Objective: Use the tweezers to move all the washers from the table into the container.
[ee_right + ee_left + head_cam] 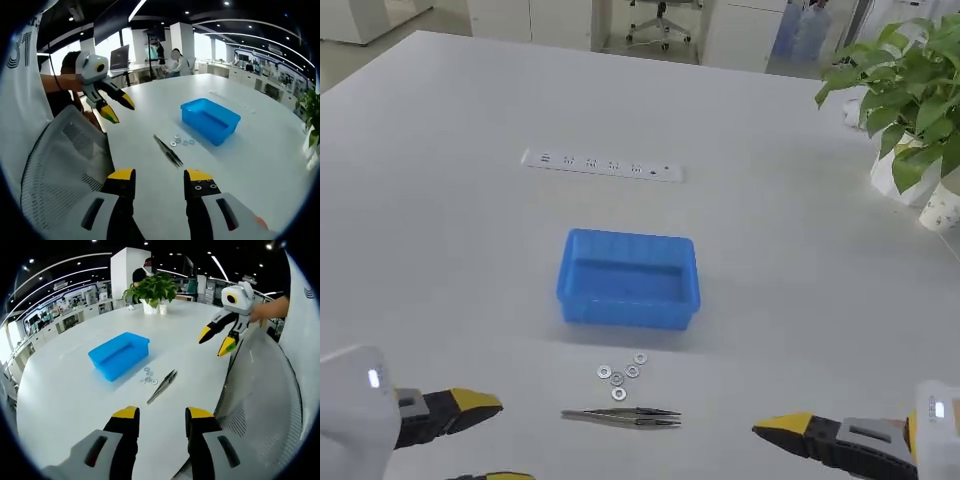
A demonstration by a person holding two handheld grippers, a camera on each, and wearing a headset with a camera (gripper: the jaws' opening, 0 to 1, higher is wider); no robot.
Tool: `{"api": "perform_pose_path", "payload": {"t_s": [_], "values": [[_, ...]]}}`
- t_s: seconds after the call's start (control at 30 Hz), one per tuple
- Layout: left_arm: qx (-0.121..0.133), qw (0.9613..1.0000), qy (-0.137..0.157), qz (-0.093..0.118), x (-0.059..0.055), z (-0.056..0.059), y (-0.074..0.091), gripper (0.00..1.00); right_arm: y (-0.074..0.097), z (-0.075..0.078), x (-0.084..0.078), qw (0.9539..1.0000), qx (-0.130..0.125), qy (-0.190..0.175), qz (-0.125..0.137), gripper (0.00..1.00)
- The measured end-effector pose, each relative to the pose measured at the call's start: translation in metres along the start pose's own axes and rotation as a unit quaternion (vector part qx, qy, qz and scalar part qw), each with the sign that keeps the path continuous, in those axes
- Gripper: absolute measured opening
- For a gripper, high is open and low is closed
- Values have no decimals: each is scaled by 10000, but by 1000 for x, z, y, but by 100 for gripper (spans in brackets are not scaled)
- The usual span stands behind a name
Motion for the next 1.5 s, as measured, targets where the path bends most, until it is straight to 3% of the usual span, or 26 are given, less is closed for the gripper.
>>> {"api": "perform_pose_path", "payload": {"t_s": [0.1, 0.17, 0.27, 0.3, 0.33, 0.37, 0.57, 0.8, 0.93, 1.2, 1.5], "values": [[26, 9999, -53, -81, 8, -5, -12, 38, -10, 9, 10, 9991, -41, 381, -159, 40], [212, 9989, 46, -412, 11, -8, -22, 36, -18, 13, 18, 9984, 16, 517, -220, 40], [265, 9959, -500, -703, 16, -3, -37, 36, -33, 18, 28, 9969, 153, 686, -345, 40], [142, 9946, -721, -733, 17, -1, -43, 36, -37, 19, 30, 9960, 180, 778, -394, 40], [136, 9941, -748, -778, 16, -1, -45, 36, -44, 20, 35, 9946, 211, 922, -434, 40], [94, 9922, -774, -971, 14, -2, -50, 36, -47, 20, 37, 9941, 242, 960, -455, 40], [-44, 9929, -785, -890, 19, -16, -64, 33, -75, 22, 49, 9881, 448, 1301, -688, 39], [-156, 9938, -701, -854, 23, -35, -76, 29, -95, 29, 55, 9849, 639, 1303, -946, 33], [-282, 9929, -783, -856, 26, -40, -82, 27, -103, 32, 56, 9819, 728, 1351, -1111, 30], [-652, 9889, -947, -938, 25, -40, -91, 25, -114, 36, 51, 9761, 964, 1337, -1419, 27], [-970, 9842, -1092, -1005, 25, -38, -96, 22, -119, 38, 48, 9718, 1060, 1422, -1555, 23]]}}
Point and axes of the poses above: the centre of the closed fingertips' face, and the gripper's own axes: y roughly backward along the fingers, z roughly to its right, x roughly out of its top, the point moved 10 cm from there along y, roughly backward along the fingers, and after that the axes turned 13 degrees about -z, right-handed, at the moved point
